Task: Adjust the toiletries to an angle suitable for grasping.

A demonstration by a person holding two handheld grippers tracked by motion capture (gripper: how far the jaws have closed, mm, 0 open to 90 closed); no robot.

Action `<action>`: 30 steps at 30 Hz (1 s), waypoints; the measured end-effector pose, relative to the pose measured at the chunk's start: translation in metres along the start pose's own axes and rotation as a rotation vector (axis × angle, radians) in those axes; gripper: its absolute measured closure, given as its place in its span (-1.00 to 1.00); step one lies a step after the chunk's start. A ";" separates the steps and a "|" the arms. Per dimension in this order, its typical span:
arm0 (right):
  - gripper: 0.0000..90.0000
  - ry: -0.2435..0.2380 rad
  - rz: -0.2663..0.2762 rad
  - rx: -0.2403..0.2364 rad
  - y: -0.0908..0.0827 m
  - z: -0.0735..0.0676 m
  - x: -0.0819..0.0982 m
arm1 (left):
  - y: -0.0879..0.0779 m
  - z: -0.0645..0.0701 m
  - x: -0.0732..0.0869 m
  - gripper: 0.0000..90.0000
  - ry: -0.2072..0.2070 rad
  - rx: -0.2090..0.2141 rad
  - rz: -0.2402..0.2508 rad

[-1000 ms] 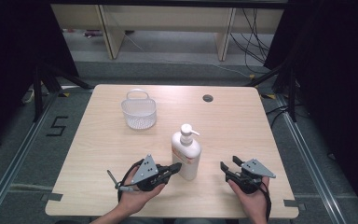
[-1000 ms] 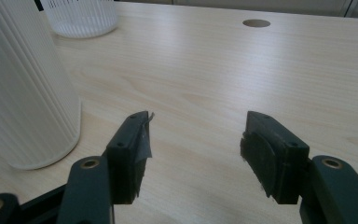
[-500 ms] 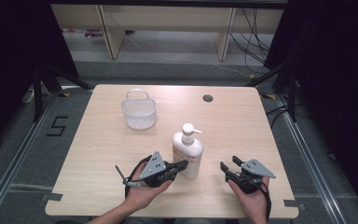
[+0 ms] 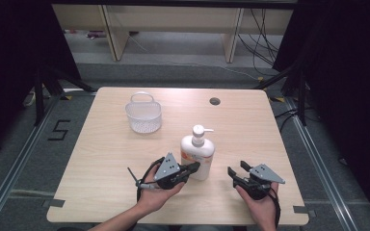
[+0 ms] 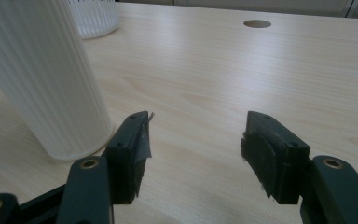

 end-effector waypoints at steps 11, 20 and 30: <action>-0.08 0.000 0.001 -0.002 0.000 0.000 0.000 | 0.007 -0.003 -0.002 0.96 0.019 -0.022 -0.001; -0.08 0.020 0.011 -0.015 0.000 -0.003 -0.001 | -0.004 0.000 -0.006 0.74 -0.017 -0.008 0.013; -0.09 -0.005 0.008 0.015 -0.002 0.002 0.000 | -0.044 -0.001 -0.022 0.03 0.013 -0.068 0.068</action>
Point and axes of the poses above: each handheld gripper's, and its own axes: y roughly forward along the jaws, x roughly out of its underside, z roughly to its right, the point moved 10 cm from there along y, roughly forward along the jaws, and after that the axes turned 12 degrees about -y, right-handed, at the moved point
